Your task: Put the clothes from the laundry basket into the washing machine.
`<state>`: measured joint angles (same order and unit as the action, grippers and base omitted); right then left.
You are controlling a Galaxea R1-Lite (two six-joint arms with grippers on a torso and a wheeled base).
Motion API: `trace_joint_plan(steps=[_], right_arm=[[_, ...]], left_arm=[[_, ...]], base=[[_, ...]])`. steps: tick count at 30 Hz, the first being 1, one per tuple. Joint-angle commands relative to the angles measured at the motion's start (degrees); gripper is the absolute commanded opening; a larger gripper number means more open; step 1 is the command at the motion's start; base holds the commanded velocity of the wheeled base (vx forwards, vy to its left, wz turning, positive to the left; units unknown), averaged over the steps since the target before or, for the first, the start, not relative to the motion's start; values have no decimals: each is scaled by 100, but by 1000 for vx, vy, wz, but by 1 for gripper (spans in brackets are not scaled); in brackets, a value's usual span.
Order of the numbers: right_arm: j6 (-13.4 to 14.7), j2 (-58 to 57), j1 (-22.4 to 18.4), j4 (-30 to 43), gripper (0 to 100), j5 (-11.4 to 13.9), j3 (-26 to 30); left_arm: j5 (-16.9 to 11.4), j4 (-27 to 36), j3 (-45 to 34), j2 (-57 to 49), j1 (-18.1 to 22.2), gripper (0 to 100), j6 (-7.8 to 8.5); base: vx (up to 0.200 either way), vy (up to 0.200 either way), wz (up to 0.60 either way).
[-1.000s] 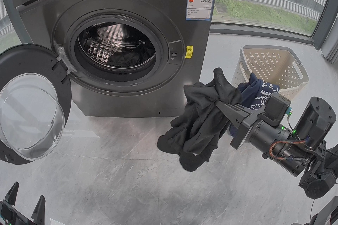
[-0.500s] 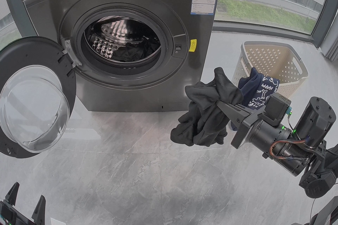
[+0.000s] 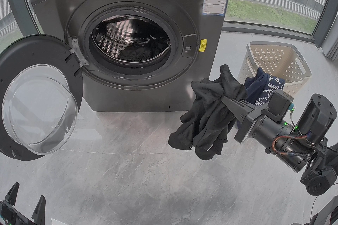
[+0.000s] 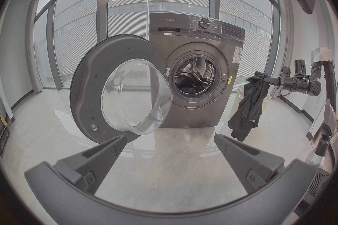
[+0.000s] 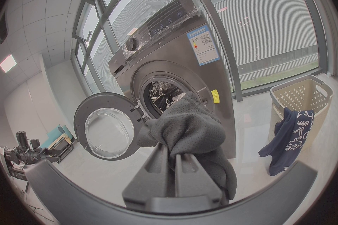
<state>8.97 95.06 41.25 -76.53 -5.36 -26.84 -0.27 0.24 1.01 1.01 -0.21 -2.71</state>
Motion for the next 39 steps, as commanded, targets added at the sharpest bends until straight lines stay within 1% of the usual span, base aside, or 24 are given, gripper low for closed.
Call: trace_joint_plan(steps=[1, 8, 24, 27, 31, 34, 35, 36, 37, 38, 39], right_arm=[[-1, -23, -30, -2, 0, 0, -5], [-1, -23, -30, -2, 0, 0, 4], [26, 21, -21, -2, 0, 9, 12], [8, 100, 67, -2, 0, -52, -102], [17, 302, 93, -187, 0, -79, -207], [-1, 566, 190, -521, 0, -246, -234], [-1, 575, 199, -547, 0, -255, -234], [17, 698, 340, -767, 0, -334, -286], [26, 751, 375, -846, 0, -351, -330], [26, 795, 375, -881, 0, -360, -401], [26, 839, 383, -881, 0, -360, -497]], left_arm=[[0, 2, -84, -40, 3, 100, -2], [9, 2, -92, -40, 3, 100, -2], [9, 2, -84, -40, 3, 100, -2], [9, -16, -92, -48, 12, 100, 60], [-26, -24, -101, -57, 12, 100, 253], [-35, -16, -101, -57, 21, 100, 341], [-35, -16, -101, -57, 21, 100, 341], [-17, -16, -101, -48, 30, 100, 271], [-8, -16, -101, -66, 38, 100, 288], [-26, -33, -101, -75, 30, 100, 385], [-35, -42, -101, -84, 30, 100, 438]], base=[[0, 200, 0], [0, 200, 0], [0, 0, 0], [0, 0, 0], [0, 0, 0], [0, 0, 0], [0, 0, 0], [0, 0, 0], [0, 0, 0], [0, 0, 0], [0, 0, 0]])
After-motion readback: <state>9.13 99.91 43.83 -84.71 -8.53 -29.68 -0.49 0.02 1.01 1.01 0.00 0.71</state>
